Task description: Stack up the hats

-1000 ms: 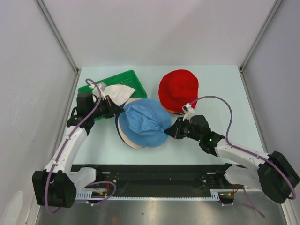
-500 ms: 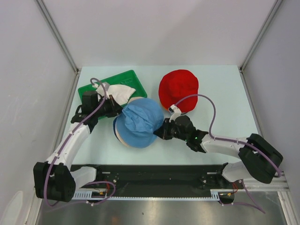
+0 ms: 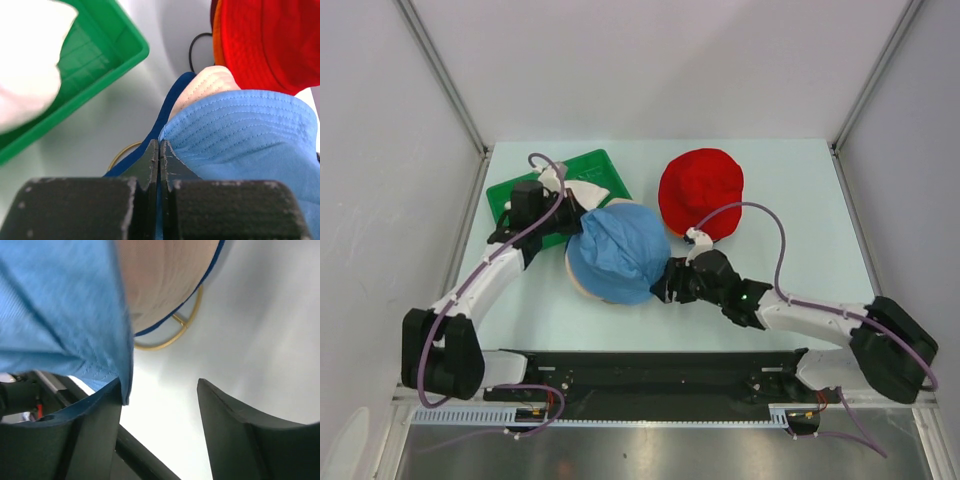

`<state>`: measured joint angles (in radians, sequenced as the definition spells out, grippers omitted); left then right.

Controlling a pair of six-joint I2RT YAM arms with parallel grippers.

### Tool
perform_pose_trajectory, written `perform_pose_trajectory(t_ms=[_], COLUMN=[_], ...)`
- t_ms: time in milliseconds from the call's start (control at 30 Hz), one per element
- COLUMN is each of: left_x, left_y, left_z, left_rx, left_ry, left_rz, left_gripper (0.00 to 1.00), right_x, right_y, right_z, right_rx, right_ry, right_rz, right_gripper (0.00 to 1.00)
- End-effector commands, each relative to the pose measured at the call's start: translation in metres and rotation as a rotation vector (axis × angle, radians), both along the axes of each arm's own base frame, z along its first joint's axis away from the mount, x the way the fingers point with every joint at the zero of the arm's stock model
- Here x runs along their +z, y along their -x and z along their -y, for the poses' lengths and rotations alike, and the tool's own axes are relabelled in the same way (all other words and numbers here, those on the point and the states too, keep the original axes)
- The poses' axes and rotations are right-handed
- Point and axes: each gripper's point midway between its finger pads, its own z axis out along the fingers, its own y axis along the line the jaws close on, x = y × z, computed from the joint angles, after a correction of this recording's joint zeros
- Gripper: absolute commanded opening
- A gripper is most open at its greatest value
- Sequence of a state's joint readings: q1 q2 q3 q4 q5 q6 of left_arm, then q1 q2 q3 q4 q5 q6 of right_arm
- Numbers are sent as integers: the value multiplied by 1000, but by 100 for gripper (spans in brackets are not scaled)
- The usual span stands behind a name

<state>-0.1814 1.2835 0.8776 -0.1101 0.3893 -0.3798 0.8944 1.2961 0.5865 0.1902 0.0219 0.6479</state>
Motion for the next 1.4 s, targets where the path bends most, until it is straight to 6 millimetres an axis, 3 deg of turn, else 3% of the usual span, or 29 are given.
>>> perform_pose_trajectory(t_ms=[0, 33, 100, 233, 333, 633, 900, 1133, 1200, 1300, 1333, 1367], left_x=[-12, -6, -9, 4, 10, 23, 29, 34, 35, 36, 37, 39], left_y=[-25, -31, -34, -39, -38, -33, -32, -32, -31, -31, -31, -31], left_z=[0, 3, 9, 20, 24, 27, 28, 30, 30, 31, 30, 30], left_rx=[-19, -31, -72, -133, -161, -189, -194, -194, -200, -197, -190, -184], left_ry=[-68, -63, -60, -53, -57, -50, -39, -36, -33, -32, -28, -26], left_rz=[47, 70, 74, 135, 170, 214, 225, 238, 241, 242, 239, 236], left_gripper=[0, 0, 0, 0, 0, 0, 0, 0, 0, 0, 0, 2], right_x=[-28, -6, 19, 95, 126, 142, 144, 122, 122, 121, 121, 117], right_y=[19, 19, 20, 19, 4, -55, -68, -76, -75, -74, -74, -76], right_z=[69, 70, 76, 75, 75, 59, 31, 17, 15, 15, 16, 17], right_rx=[-44, -44, -26, 22, 11, 16, 101, 129, 140, 136, 128, 118], right_ry=[281, 236, 222, 92, 50, -75, -193, -215, -228, -243, -243, -235], right_rz=[-16, 34, 86, 252, 313, 374, 387, 327, 327, 318, 312, 302], right_gripper=[67, 67, 70, 79, 82, 81, 80, 77, 70, 42, 23, 19])
